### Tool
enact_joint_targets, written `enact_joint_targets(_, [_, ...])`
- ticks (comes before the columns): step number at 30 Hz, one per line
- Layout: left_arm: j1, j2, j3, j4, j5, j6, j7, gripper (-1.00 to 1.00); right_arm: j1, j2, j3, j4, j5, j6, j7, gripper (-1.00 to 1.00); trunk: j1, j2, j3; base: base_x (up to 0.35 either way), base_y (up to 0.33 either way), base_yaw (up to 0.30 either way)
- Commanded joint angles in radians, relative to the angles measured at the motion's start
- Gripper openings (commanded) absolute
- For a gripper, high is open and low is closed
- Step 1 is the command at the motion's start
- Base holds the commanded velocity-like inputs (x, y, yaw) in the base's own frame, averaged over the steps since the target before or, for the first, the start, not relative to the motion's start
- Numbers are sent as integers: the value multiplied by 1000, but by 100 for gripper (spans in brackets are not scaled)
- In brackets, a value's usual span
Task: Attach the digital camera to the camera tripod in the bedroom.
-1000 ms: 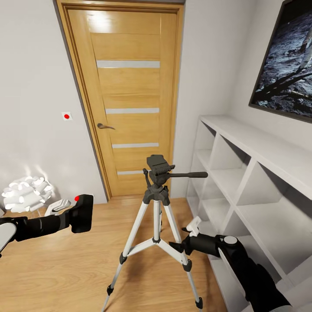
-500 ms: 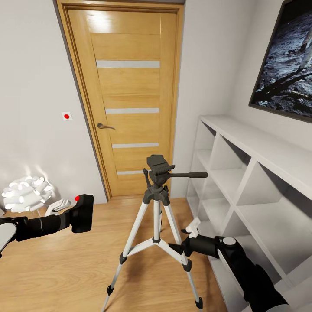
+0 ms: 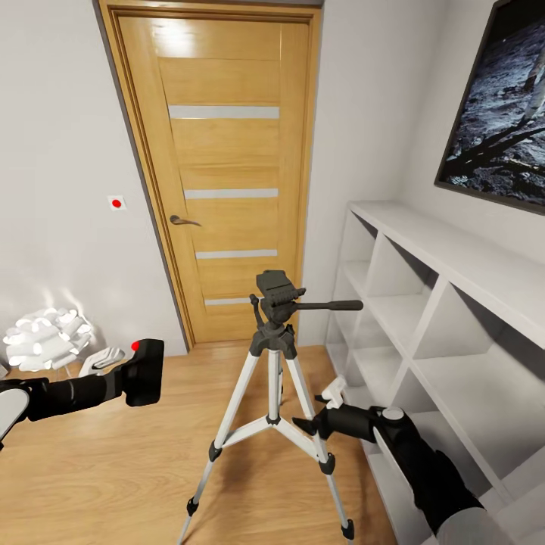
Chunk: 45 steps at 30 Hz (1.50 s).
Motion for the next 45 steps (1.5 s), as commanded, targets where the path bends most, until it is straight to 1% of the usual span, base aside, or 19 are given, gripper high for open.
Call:
enact_joint_targets(1, [-1,1,-1,-1,4,3,2,-100,-11,0,1,18,2,-6,2,100,1,-2,-2,0,0,0])
enact_joint_targets(5, [-1,1,-1,0,4,3,2,-100,-45,4,0,87,2,-40,2,100,1,-2,-2,0,0,0])
enact_joint_targets(10, [-1,1,-2,-1,5,3,2,-100,-65,17,0,135,2,-68,2,100,1,-2,-2,0,0,0])
enact_joint_targets(17, [-1,1,-2,0,5,3,2,-100,-70,21,0,150,3,-85,1,100,1,-2,-2,0,0,0])
enact_joint_targets(29, [-1,1,-2,-1,5,3,2,-100,-71,23,2,161,3,-89,0,100,1,-2,-2,0,0,0])
enact_joint_targets(30, [-1,1,-2,-1,5,3,2,-100,-72,23,2,162,3,-90,-1,-100,1,-2,-2,0,0,0])
enact_joint_targets(45, [-1,1,-4,-1,5,3,2,-100,-71,24,3,164,5,-89,-1,-100,1,-2,-2,0,0,0])
